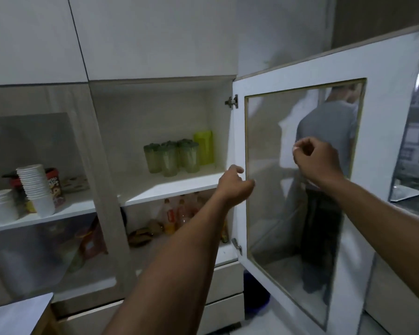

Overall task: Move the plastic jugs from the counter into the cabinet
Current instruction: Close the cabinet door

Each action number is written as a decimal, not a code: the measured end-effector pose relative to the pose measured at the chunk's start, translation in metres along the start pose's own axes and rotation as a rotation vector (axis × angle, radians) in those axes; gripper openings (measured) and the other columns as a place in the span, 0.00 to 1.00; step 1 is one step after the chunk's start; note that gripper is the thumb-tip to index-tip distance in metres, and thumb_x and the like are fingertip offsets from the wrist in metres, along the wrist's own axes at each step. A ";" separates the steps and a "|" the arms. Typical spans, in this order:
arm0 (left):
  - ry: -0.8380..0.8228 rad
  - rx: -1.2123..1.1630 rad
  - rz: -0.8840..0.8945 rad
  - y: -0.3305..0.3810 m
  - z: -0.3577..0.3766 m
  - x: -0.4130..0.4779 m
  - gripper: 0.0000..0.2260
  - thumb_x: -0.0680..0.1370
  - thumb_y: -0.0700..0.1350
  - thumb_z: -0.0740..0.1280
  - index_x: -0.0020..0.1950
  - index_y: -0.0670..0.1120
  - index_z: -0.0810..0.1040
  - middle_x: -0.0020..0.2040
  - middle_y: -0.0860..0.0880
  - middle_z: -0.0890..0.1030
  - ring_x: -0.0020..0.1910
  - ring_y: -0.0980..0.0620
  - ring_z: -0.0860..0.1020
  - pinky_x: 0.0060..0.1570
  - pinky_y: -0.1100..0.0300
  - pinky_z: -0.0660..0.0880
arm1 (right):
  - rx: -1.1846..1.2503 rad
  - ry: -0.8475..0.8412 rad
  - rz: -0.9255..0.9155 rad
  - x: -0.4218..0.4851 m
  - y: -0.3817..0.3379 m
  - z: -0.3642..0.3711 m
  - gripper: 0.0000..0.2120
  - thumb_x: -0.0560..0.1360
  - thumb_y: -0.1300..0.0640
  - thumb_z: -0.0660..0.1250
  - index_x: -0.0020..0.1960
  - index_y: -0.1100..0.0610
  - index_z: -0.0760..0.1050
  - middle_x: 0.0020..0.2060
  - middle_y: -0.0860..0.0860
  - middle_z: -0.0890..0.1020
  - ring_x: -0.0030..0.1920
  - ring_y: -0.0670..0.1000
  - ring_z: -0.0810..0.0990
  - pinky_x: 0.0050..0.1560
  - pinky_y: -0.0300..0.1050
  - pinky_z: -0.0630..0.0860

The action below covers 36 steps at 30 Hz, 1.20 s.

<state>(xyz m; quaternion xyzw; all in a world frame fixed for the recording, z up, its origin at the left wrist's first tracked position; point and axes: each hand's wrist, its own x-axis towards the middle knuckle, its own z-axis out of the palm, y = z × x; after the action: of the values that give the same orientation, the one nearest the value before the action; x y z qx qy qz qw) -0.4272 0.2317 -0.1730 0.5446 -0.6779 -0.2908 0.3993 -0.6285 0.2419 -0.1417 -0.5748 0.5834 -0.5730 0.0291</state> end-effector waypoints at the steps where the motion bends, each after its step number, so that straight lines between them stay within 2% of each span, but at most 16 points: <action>1: -0.028 0.022 0.039 0.011 0.013 -0.003 0.24 0.77 0.49 0.69 0.70 0.45 0.70 0.58 0.44 0.81 0.54 0.47 0.80 0.52 0.55 0.76 | -0.023 0.067 -0.022 0.002 0.000 -0.016 0.06 0.77 0.56 0.66 0.49 0.56 0.79 0.42 0.51 0.80 0.45 0.53 0.78 0.50 0.48 0.75; 4: -0.101 0.056 0.136 0.043 0.054 -0.014 0.24 0.78 0.46 0.70 0.73 0.44 0.69 0.66 0.43 0.76 0.56 0.50 0.75 0.51 0.59 0.72 | -0.084 0.278 -0.076 0.004 0.010 -0.058 0.06 0.76 0.55 0.64 0.48 0.56 0.77 0.47 0.56 0.80 0.48 0.57 0.78 0.50 0.49 0.73; 6: -0.131 0.051 0.188 0.062 0.082 -0.017 0.25 0.77 0.45 0.71 0.73 0.45 0.69 0.69 0.43 0.74 0.62 0.48 0.75 0.55 0.58 0.73 | -0.086 0.409 -0.081 0.005 0.024 -0.078 0.07 0.74 0.54 0.62 0.49 0.56 0.74 0.50 0.58 0.78 0.51 0.59 0.77 0.50 0.53 0.75; 9: -0.200 0.070 0.250 0.088 0.125 -0.020 0.27 0.76 0.45 0.71 0.74 0.46 0.68 0.72 0.43 0.71 0.69 0.44 0.73 0.64 0.51 0.73 | -0.051 0.464 0.058 0.012 0.043 -0.104 0.14 0.74 0.51 0.63 0.56 0.57 0.71 0.58 0.57 0.73 0.61 0.58 0.72 0.56 0.55 0.70; 11: -0.231 0.109 0.266 0.099 0.154 -0.020 0.29 0.75 0.46 0.71 0.75 0.47 0.67 0.74 0.45 0.69 0.71 0.43 0.71 0.68 0.50 0.72 | -0.012 0.416 0.179 0.019 0.057 -0.119 0.19 0.75 0.47 0.63 0.60 0.57 0.68 0.62 0.57 0.71 0.63 0.59 0.71 0.59 0.54 0.68; 15: -0.275 0.191 0.322 0.112 0.201 -0.021 0.34 0.75 0.49 0.69 0.79 0.50 0.61 0.79 0.48 0.63 0.76 0.42 0.65 0.72 0.43 0.68 | 0.185 0.170 0.359 0.037 0.080 -0.138 0.27 0.75 0.34 0.56 0.65 0.52 0.68 0.60 0.54 0.76 0.58 0.58 0.76 0.59 0.56 0.73; 18: -0.269 0.222 0.353 0.115 0.218 -0.018 0.36 0.76 0.47 0.69 0.81 0.51 0.57 0.81 0.49 0.59 0.78 0.42 0.62 0.73 0.44 0.67 | 0.323 0.133 0.405 0.047 0.097 -0.146 0.28 0.71 0.28 0.53 0.56 0.47 0.74 0.59 0.55 0.80 0.54 0.57 0.80 0.53 0.56 0.77; 20: -0.241 0.220 0.361 0.116 0.225 -0.015 0.37 0.76 0.47 0.69 0.81 0.52 0.55 0.81 0.49 0.58 0.78 0.42 0.62 0.73 0.44 0.67 | 0.451 0.106 0.414 0.047 0.098 -0.151 0.24 0.76 0.32 0.53 0.51 0.50 0.77 0.54 0.57 0.83 0.45 0.53 0.80 0.42 0.47 0.75; 21: -0.221 0.224 0.370 0.116 0.229 -0.014 0.37 0.76 0.47 0.69 0.81 0.52 0.54 0.81 0.49 0.58 0.78 0.41 0.63 0.73 0.44 0.67 | 0.516 0.084 0.421 0.046 0.097 -0.152 0.24 0.79 0.35 0.53 0.51 0.53 0.78 0.53 0.60 0.82 0.43 0.54 0.79 0.41 0.46 0.73; 23: -0.179 0.231 0.393 0.117 0.233 -0.013 0.38 0.76 0.47 0.70 0.81 0.53 0.54 0.81 0.49 0.58 0.77 0.41 0.63 0.73 0.44 0.66 | 0.602 0.057 0.429 0.047 0.101 -0.156 0.27 0.81 0.37 0.52 0.53 0.58 0.79 0.57 0.67 0.81 0.47 0.57 0.77 0.44 0.48 0.72; 25: -0.130 0.225 0.426 0.118 0.234 -0.015 0.38 0.76 0.48 0.70 0.81 0.52 0.54 0.79 0.49 0.60 0.76 0.41 0.65 0.72 0.46 0.67 | 0.633 0.002 0.437 0.045 0.100 -0.160 0.30 0.80 0.36 0.51 0.51 0.59 0.80 0.55 0.65 0.83 0.47 0.57 0.81 0.45 0.47 0.76; 28: -0.021 0.227 0.463 0.119 0.229 -0.021 0.36 0.75 0.51 0.71 0.78 0.50 0.56 0.74 0.46 0.63 0.69 0.42 0.71 0.65 0.48 0.73 | 0.650 -0.096 0.444 0.042 0.098 -0.159 0.32 0.80 0.33 0.49 0.49 0.57 0.80 0.45 0.57 0.84 0.44 0.54 0.82 0.44 0.48 0.78; 31: 0.116 0.232 0.470 0.115 0.215 -0.024 0.34 0.75 0.57 0.71 0.74 0.50 0.59 0.69 0.47 0.66 0.62 0.46 0.73 0.57 0.53 0.77 | 0.675 -0.190 0.434 0.038 0.089 -0.153 0.35 0.78 0.31 0.50 0.51 0.59 0.81 0.44 0.56 0.85 0.45 0.55 0.83 0.48 0.52 0.79; 33: 0.182 0.249 0.468 0.108 0.203 -0.026 0.33 0.74 0.59 0.71 0.72 0.50 0.61 0.67 0.48 0.68 0.60 0.49 0.74 0.55 0.55 0.78 | 0.690 -0.254 0.424 0.036 0.083 -0.144 0.35 0.78 0.30 0.49 0.48 0.58 0.82 0.41 0.56 0.86 0.45 0.56 0.83 0.51 0.54 0.79; 36: 0.277 0.268 0.485 0.094 0.178 -0.033 0.31 0.73 0.60 0.71 0.70 0.50 0.63 0.65 0.48 0.72 0.57 0.52 0.75 0.52 0.57 0.77 | 0.694 -0.334 0.356 0.029 0.068 -0.123 0.33 0.79 0.32 0.50 0.44 0.57 0.82 0.38 0.53 0.87 0.43 0.54 0.84 0.48 0.51 0.78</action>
<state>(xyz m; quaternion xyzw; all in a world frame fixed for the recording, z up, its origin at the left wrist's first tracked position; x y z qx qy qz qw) -0.6248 0.2793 -0.1935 0.4493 -0.7595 -0.0183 0.4700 -0.7666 0.2784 -0.1293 -0.5061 0.4333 -0.6204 0.4138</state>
